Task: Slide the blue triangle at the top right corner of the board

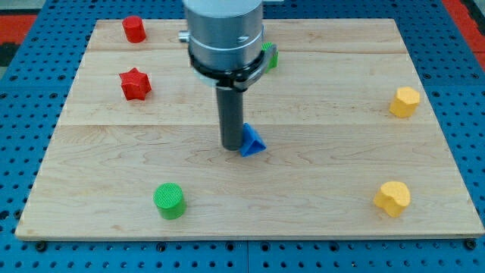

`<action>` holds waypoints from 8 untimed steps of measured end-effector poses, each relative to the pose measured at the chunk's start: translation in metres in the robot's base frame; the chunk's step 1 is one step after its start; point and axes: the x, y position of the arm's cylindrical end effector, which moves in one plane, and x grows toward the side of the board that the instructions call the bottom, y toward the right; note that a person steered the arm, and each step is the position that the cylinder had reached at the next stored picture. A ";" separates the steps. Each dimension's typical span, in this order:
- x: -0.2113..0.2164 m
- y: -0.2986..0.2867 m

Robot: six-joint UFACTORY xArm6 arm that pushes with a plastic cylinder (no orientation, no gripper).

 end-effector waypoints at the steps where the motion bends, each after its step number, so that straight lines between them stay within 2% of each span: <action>1: -0.009 0.016; 3: 0.013 0.023; 4: -0.008 0.049; 5: -0.042 0.096; 6: -0.056 0.151; 7: -0.105 0.152; 8: -0.084 0.153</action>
